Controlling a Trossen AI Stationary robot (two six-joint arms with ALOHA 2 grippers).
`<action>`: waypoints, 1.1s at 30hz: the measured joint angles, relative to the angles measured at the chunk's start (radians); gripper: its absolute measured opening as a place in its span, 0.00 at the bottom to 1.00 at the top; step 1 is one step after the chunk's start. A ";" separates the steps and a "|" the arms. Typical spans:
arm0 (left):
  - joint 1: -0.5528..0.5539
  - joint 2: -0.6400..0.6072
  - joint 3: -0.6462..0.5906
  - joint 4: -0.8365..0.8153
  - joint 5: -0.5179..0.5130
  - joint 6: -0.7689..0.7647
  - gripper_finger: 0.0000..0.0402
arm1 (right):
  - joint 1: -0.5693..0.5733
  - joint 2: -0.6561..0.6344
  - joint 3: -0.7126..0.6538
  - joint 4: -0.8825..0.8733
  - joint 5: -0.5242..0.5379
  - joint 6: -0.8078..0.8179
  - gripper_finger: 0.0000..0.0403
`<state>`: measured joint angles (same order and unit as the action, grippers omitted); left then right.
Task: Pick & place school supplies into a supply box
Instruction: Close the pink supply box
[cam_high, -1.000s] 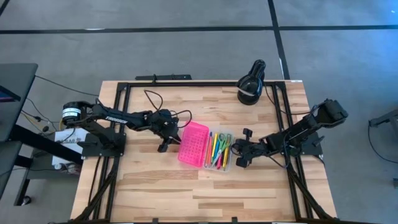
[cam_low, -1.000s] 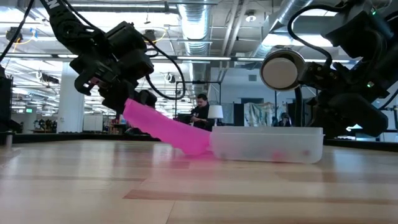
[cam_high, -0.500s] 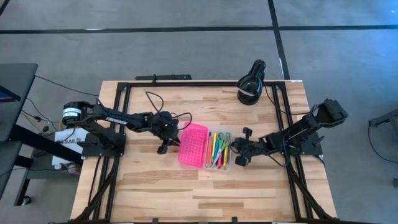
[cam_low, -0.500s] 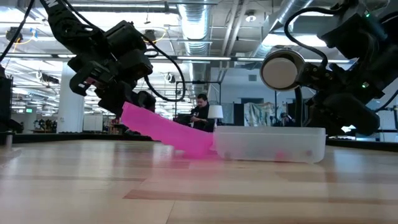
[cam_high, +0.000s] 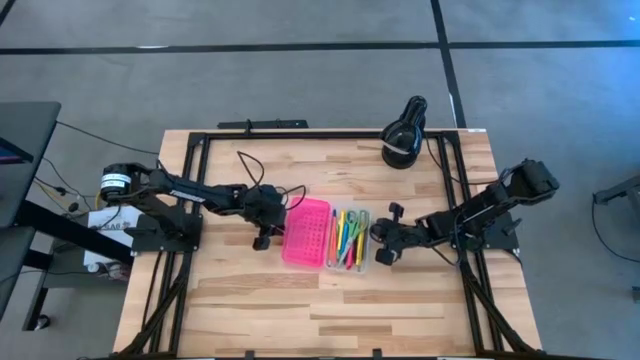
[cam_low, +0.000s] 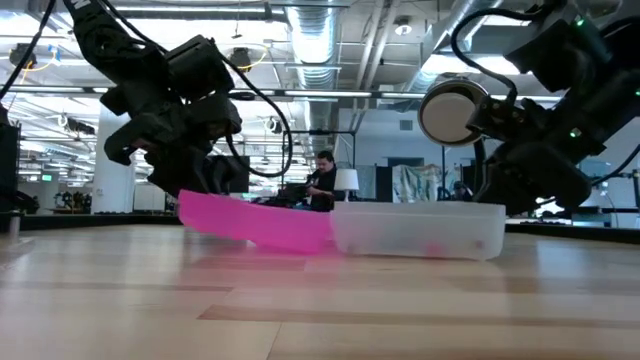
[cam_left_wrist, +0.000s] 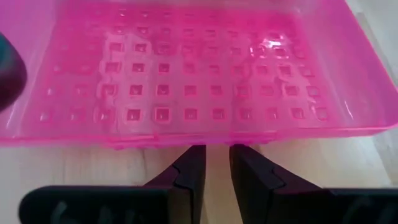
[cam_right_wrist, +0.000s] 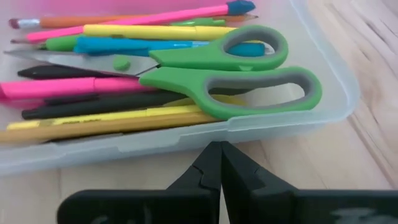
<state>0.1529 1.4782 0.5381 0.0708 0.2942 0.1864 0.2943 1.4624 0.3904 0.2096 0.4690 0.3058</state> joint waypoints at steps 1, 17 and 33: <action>-0.001 0.013 0.000 0.013 0.003 0.000 0.16 | -0.004 0.000 0.000 0.000 -0.001 0.000 0.00; 0.016 0.194 0.024 0.198 0.083 0.024 0.16 | -0.046 0.135 0.025 0.032 -0.014 -0.017 0.00; 0.035 0.192 0.024 0.205 0.076 0.037 0.16 | -0.022 0.097 0.026 0.012 -0.038 -0.026 0.00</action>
<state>0.1879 1.6699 0.5621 0.2757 0.3702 0.2229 0.2718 1.5595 0.4160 0.2218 0.4313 0.2798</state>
